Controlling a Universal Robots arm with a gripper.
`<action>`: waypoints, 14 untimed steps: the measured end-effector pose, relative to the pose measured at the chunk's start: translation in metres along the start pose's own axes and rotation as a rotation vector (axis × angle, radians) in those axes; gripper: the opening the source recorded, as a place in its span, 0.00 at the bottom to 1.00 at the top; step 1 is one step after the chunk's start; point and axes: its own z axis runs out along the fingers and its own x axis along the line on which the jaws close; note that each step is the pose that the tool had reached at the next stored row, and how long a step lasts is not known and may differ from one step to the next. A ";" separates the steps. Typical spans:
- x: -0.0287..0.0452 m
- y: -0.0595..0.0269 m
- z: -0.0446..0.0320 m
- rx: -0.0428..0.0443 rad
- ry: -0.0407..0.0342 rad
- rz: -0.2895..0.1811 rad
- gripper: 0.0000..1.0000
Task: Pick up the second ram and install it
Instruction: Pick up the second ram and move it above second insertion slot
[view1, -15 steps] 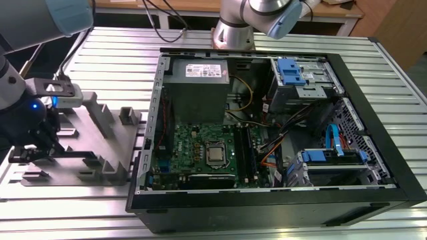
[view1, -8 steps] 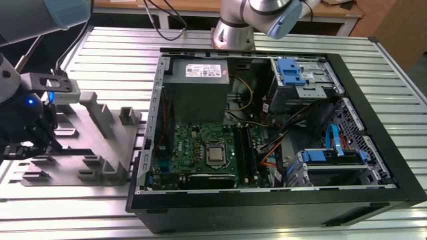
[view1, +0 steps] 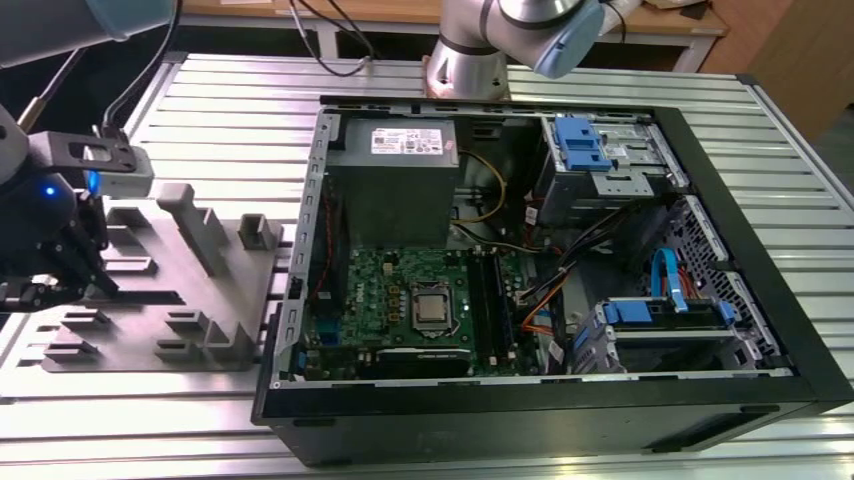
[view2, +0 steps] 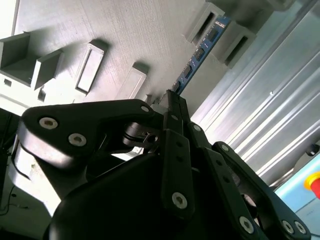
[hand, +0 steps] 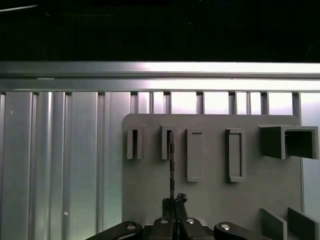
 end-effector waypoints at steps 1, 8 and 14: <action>0.0000 0.0001 -0.0017 0.0000 0.0000 0.000 0.08; -0.0004 0.0006 -0.0168 0.0004 0.0000 0.000 0.08; -0.0007 0.0011 -0.0302 0.0004 0.0000 0.000 0.08</action>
